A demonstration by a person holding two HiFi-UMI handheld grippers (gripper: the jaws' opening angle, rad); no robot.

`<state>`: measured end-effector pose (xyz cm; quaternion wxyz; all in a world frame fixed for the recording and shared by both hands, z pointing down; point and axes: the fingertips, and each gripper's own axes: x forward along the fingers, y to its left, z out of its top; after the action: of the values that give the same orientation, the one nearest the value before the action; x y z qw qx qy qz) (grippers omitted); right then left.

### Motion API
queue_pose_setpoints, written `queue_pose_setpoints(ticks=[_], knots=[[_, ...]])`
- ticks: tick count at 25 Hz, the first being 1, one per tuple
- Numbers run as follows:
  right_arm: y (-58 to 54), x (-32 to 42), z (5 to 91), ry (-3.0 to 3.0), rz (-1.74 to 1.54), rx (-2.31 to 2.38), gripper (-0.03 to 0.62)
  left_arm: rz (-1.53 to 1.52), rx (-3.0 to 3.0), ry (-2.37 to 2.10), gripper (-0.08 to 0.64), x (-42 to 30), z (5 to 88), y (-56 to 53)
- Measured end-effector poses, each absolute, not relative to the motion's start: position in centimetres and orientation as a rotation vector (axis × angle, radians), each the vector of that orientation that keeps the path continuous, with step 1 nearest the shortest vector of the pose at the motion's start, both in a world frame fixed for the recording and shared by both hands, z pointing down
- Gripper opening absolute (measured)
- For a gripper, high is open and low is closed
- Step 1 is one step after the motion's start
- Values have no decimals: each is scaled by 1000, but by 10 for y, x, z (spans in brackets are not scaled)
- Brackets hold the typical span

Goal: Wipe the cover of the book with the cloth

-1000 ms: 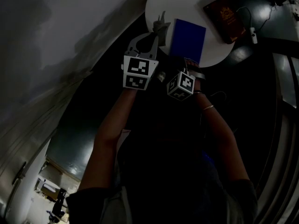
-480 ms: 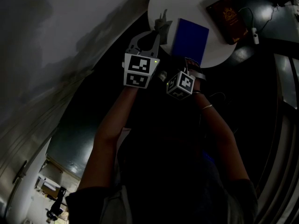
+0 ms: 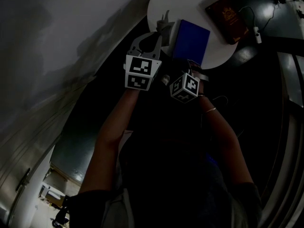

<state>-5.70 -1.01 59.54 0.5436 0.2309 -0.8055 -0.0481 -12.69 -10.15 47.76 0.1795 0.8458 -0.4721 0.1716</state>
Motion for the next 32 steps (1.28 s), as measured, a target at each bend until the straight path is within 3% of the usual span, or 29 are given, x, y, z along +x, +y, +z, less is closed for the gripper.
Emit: queue_pose_setpoints(ticks=[32], knots=[[-55, 20, 448, -2119, 91, 1197, 29, 426, 2565, -1252, 26, -83, 430, -113]])
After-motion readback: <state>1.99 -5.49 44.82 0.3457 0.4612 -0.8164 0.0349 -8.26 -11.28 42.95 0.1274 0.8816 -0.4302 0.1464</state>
